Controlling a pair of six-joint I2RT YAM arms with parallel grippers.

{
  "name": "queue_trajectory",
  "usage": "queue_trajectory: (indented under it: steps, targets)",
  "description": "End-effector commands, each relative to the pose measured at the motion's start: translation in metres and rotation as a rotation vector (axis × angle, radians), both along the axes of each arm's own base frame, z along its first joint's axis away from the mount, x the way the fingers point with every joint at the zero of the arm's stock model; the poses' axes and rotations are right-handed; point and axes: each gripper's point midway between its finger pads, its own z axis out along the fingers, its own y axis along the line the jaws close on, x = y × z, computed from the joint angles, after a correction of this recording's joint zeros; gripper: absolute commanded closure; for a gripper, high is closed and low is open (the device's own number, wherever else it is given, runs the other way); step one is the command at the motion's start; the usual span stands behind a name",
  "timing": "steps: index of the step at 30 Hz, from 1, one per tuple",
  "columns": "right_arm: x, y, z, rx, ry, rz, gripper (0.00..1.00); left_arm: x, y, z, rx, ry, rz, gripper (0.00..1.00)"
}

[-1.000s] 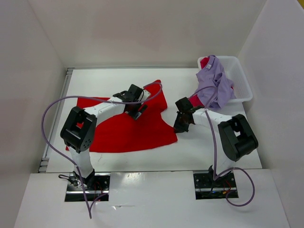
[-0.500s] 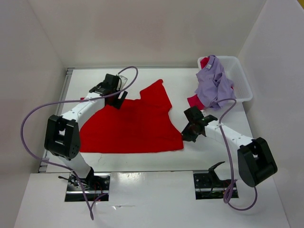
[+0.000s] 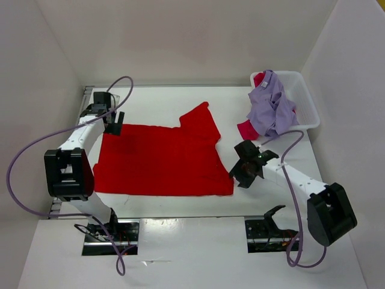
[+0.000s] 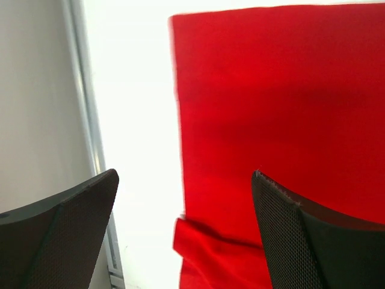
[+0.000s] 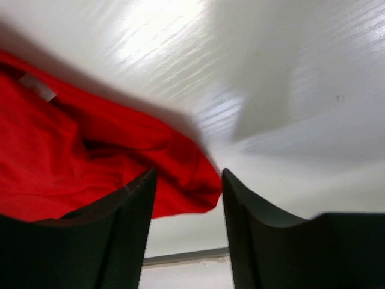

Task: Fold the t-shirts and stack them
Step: Grap the side of the flattened tshirt furthest away from the robot with both arms

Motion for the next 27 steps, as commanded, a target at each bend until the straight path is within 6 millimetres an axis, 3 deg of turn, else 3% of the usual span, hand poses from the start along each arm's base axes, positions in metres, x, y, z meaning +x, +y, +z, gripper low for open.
queue_trajectory:
  steps: [1, 3, 4, 5, 6, 7, 8, 9, 10, 11, 12, 13, 14, 16, 19, 21, 22, 25, 27]
  targets:
    - [0.040, 0.021, 0.059, 0.010, -0.201, 0.051, 0.45, 0.009, 0.021, 0.019, -0.025, -0.059, 0.023, 0.03]
    - [0.061, 0.034, 0.090, -0.026, -0.303, 0.146, 0.44, 0.008, 0.038, 0.012, -0.059, -0.053, 0.052, 0.03]
    - [0.087, 0.047, 0.116, -0.024, -0.367, 0.171, 0.44, 0.011, 0.043, 0.010, -0.077, -0.054, 0.070, 0.03]
    - [0.102, 0.050, 0.126, -0.054, -0.396, 0.193, 0.42, 0.008, 0.053, 0.005, -0.094, -0.049, 0.101, 0.03]
    - [0.126, 0.060, 0.159, -0.074, -0.481, 0.249, 0.40, 0.012, 0.056, 0.006, -0.114, -0.059, 0.099, 0.03]
    - [0.146, 0.068, 0.148, -0.120, -0.460, 0.287, 0.39, 0.013, 0.060, 0.001, -0.128, -0.052, 0.104, 0.03]
    - [0.167, 0.067, 0.152, -0.158, -0.482, 0.296, 0.37, 0.017, 0.065, 0.004, -0.140, -0.065, 0.117, 0.03]
    - [0.194, 0.076, 0.179, -0.176, -0.552, 0.342, 0.34, 0.020, 0.073, 0.006, -0.146, -0.080, 0.130, 0.03]
    - [0.218, 0.083, 0.154, -0.211, -0.509, 0.366, 0.34, 0.023, 0.076, 0.000, -0.167, -0.076, 0.141, 0.03]
    - [0.248, 0.094, 0.183, -0.192, -0.589, 0.368, 0.34, 0.032, 0.080, 0.008, -0.170, -0.102, 0.141, 0.02]
    - [0.270, 0.088, 0.183, -0.221, -0.598, 0.376, 0.31, 0.036, 0.084, 0.002, -0.182, -0.094, 0.144, 0.02]
    - [0.289, 0.093, 0.146, -0.238, -0.530, 0.399, 0.31, 0.040, 0.090, 0.002, -0.181, -0.098, 0.154, 0.02]
    - [0.318, 0.093, 0.167, -0.215, -0.588, 0.380, 0.31, 0.049, 0.093, 0.003, -0.184, -0.108, 0.161, 0.02]
    - [0.353, 0.102, 0.145, -0.239, -0.565, 0.421, 0.31, 0.055, 0.098, 0.000, -0.192, -0.110, 0.163, 0.02]
    - [0.392, 0.087, 0.118, -0.396, -0.523, 0.441, 0.30, 0.062, 0.097, -0.007, -0.214, -0.107, 0.175, 0.02]
    - [0.405, 0.080, 0.114, -0.421, -0.544, 0.411, 0.30, 0.064, 0.097, -0.020, -0.246, -0.097, 0.179, 0.02]
    - [0.414, 0.078, 0.100, -0.396, -0.540, 0.392, 0.30, 0.067, 0.095, -0.019, -0.257, -0.110, 0.167, 0.02]
    - [0.430, 0.072, 0.097, -0.387, -0.574, 0.351, 0.30, 0.071, 0.083, -0.031, -0.329, -0.099, 0.142, 0.02]
    - [0.439, 0.075, 0.076, -0.353, -0.574, 0.363, 0.30, 0.076, 0.082, -0.042, -0.350, -0.085, 0.149, 0.02]
